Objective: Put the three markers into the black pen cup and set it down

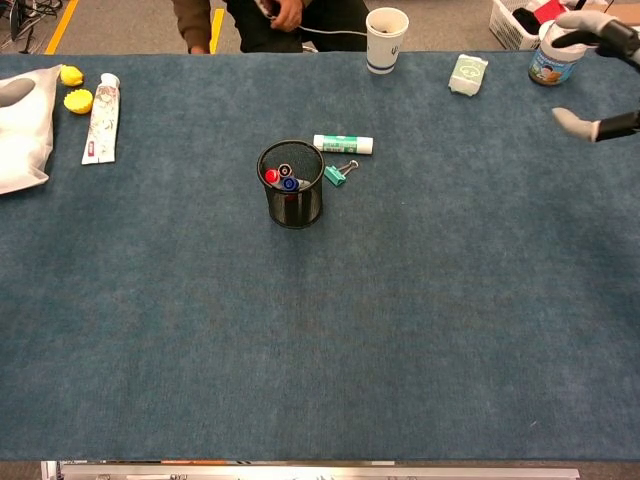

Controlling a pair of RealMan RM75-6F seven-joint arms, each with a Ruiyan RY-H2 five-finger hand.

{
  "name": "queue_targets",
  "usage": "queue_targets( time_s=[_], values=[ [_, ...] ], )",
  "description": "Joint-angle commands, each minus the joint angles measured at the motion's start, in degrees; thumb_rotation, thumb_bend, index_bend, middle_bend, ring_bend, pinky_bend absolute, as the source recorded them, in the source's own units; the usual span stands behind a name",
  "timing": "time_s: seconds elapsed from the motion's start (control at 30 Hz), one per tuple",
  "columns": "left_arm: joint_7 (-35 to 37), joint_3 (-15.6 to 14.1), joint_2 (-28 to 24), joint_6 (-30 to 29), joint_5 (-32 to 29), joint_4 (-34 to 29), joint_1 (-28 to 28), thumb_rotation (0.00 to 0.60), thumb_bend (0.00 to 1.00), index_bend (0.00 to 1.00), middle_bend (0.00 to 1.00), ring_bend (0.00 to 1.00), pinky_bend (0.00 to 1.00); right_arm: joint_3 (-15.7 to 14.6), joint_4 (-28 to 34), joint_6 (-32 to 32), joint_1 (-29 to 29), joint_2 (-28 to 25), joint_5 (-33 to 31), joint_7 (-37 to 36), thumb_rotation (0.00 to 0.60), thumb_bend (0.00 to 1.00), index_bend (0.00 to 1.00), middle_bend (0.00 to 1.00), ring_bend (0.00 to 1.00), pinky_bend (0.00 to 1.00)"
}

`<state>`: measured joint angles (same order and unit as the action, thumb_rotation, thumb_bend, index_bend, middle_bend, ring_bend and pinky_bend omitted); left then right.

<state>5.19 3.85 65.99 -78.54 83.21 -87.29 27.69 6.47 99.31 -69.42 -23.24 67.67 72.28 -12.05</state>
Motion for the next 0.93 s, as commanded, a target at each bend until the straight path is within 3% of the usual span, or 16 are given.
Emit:
queue_targets(
  time_s=[0.03,0.33,0.5,0.93],
  values=[
    [-5.9,0.1,-0.4,-0.8,-4.6,-2.3,-2.7,0.600,0.31,0.13,0.00,0.00,0.08,-1.3,0.4,-2.3,2.5,-1.8,0.0,1.5,0.600,0.35,0.13,0.18,0.05,0.02],
    [-13.1,0.0,-0.4,-4.5,-9.4,-7.1,-8.4,0.600,0.31,0.13,0.00,0.00,0.08,-2.9,-0.2,-9.1,8.7,-3.5,2.4,2.7,0.600,0.35,0.18,0.20,0.07,0.02],
    [-15.9,-0.6,0.4,-8.0,-8.9,-9.4,-11.6,0.600,0.31,0.13,0.00,0.00,0.08,-2.8,1.0,-10.6,10.6,-4.8,3.0,2.2,0.600,0.35,0.18,0.22,0.08,0.02],
    [-17.4,-1.1,0.2,-8.2,-7.1,-12.2,-14.2,0.600,0.31,0.13,0.00,0.00,0.08,-2.0,1.8,-10.8,12.2,-5.3,4.2,2.6,0.600,0.35,0.18,0.22,0.09,0.02]
  ],
)
